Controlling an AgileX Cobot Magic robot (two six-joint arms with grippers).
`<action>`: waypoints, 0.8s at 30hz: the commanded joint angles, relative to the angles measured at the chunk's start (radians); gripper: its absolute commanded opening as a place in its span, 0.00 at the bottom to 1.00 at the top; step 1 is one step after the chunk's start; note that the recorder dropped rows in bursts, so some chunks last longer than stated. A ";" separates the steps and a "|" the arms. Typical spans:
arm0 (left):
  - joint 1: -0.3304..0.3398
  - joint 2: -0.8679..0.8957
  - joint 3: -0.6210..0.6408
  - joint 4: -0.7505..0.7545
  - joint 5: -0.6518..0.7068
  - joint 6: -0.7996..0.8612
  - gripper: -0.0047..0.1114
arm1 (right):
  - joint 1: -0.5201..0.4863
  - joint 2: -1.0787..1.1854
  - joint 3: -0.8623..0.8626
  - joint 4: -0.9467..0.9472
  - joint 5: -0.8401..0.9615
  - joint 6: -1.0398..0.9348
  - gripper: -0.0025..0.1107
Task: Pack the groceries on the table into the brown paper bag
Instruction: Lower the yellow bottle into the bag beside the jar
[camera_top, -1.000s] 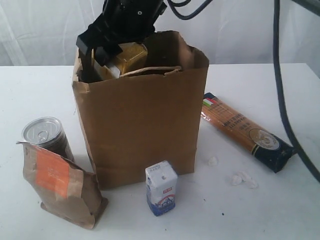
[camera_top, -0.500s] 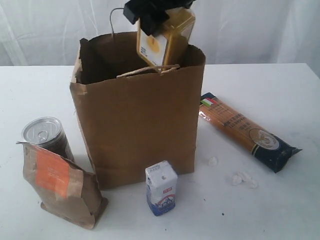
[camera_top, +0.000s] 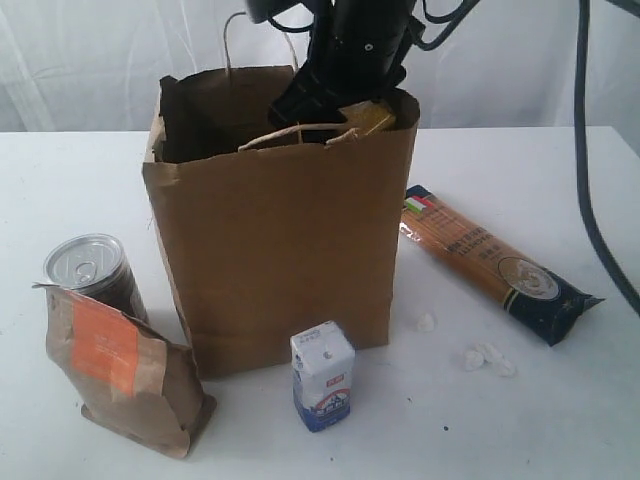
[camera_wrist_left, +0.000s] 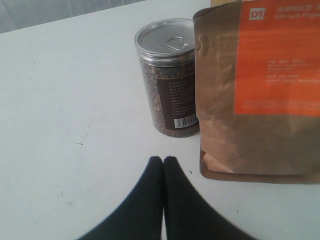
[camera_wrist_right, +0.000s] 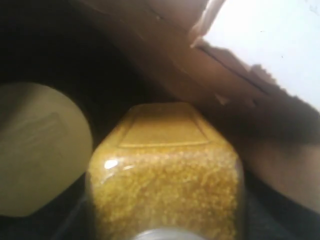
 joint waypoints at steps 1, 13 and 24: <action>0.004 -0.004 0.004 -0.003 -0.002 0.000 0.04 | 0.003 -0.022 0.007 -0.004 -0.032 0.003 0.02; 0.004 -0.004 0.004 -0.003 -0.002 0.000 0.04 | 0.003 -0.022 0.101 -0.003 -0.032 0.003 0.02; 0.004 -0.004 0.004 -0.003 -0.002 0.000 0.04 | 0.003 -0.022 0.101 0.030 -0.032 -0.005 0.62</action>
